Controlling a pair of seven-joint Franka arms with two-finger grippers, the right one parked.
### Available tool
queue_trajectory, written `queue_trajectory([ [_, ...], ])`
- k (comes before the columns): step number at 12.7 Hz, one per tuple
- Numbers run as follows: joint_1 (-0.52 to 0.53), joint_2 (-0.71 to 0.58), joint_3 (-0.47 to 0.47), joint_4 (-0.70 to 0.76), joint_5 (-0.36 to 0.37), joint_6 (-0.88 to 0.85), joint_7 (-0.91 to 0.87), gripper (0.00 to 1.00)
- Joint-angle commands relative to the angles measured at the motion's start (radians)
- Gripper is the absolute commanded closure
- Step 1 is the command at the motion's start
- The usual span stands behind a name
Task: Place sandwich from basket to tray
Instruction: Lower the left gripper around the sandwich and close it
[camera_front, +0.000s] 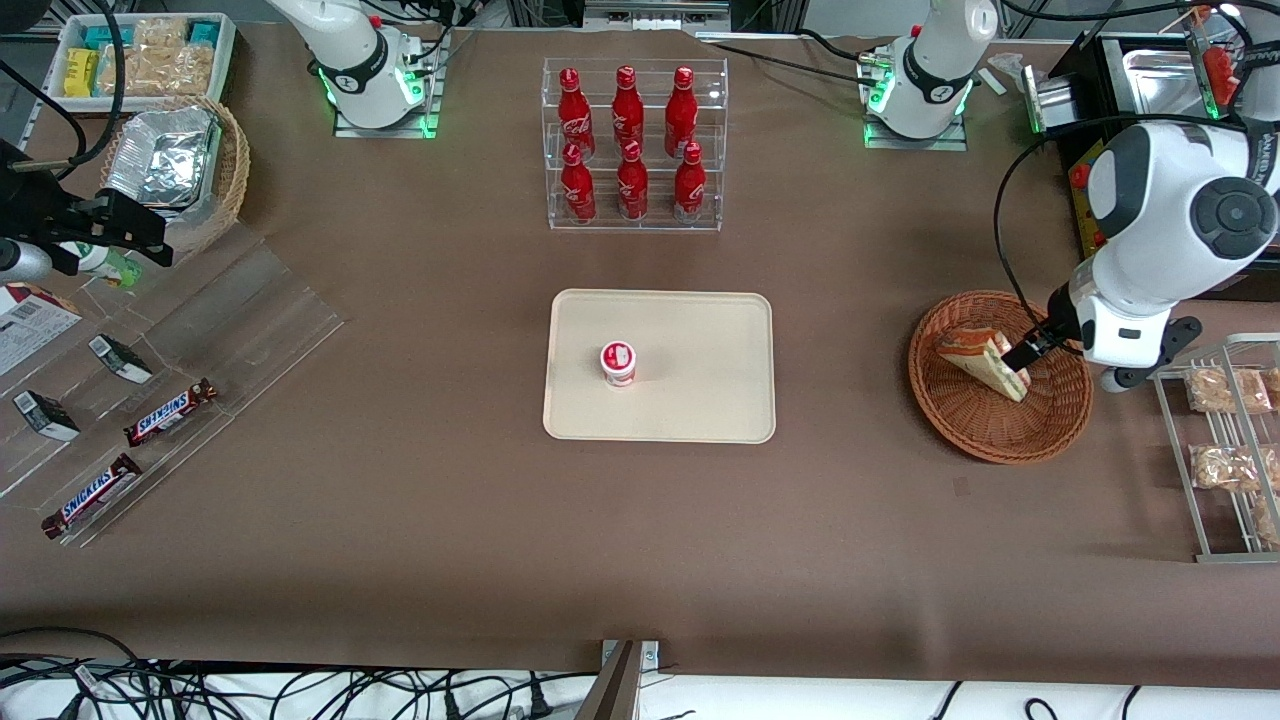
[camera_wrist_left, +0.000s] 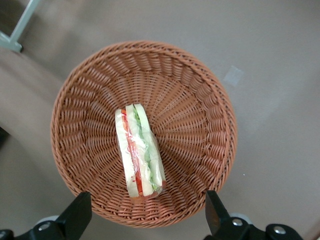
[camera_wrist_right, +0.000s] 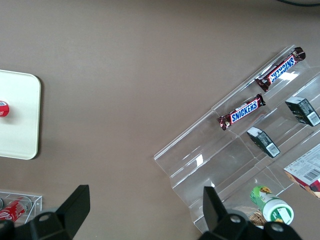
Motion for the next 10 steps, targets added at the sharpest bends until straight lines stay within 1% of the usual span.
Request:
queue_trajectory([
  [1, 0.002, -0.008, 0.0, -0.081, 0.026, 0.087, -0.057, 0.0],
  [3, 0.021, 0.001, 0.0, -0.122, 0.026, 0.143, -0.086, 0.0],
  [6, 0.021, 0.036, 0.001, -0.156, 0.028, 0.226, -0.12, 0.0],
  [8, 0.027, 0.064, 0.001, -0.162, 0.041, 0.261, -0.167, 0.0],
  [10, 0.027, 0.096, 0.0, -0.193, 0.095, 0.327, -0.212, 0.0],
])
